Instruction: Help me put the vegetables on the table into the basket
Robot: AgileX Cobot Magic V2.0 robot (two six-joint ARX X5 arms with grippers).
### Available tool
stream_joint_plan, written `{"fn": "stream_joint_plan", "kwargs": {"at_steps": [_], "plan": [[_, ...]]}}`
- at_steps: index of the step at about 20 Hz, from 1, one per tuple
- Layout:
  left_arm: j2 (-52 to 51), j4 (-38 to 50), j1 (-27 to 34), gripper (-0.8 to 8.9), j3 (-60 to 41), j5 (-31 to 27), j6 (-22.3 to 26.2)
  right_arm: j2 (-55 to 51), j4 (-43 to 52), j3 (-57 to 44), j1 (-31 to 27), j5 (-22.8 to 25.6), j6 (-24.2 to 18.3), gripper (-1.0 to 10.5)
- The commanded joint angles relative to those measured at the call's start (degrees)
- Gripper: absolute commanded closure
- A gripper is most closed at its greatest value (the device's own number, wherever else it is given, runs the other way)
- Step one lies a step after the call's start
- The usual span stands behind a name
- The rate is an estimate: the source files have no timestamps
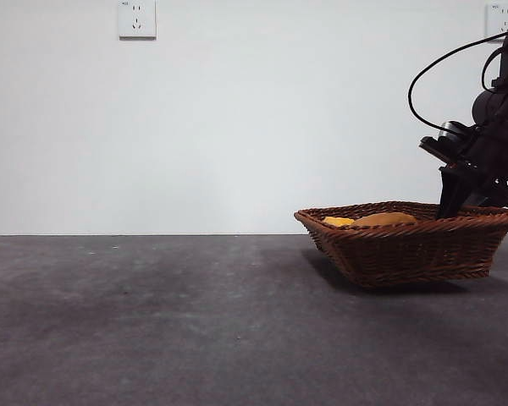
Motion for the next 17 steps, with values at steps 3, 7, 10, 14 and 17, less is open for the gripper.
{"fn": "stream_joint_plan", "kwargs": {"at_steps": [3,7,10,14,17], "plan": [[-0.15,0.26,-0.2,8.22,-0.35,-0.13,-0.39,1.07,-0.46,0.22,0.11,0.74,1.16,9.2],[-0.17,0.26,-0.2,8.22,-0.35,-0.15,-0.37,1.07,-1.77,0.22,0.11,2.47,2.08,2.2],[-0.26,0.26,-0.2,8.22,-0.35,-0.15,0.15,0.79,-1.84,0.24,0.09,2.25,2.91,2.2],[-1.57,0.24,-0.2,8.22,-0.35,-0.13,1.9,-6.19,-3.48,0.26,-1.25,8.74,3.45,2.2],[-3.82,0.24,-0.2,8.22,-0.35,-0.15,3.26,-16.15,-6.82,0.26,-2.67,11.43,2.51,2.3]]}}
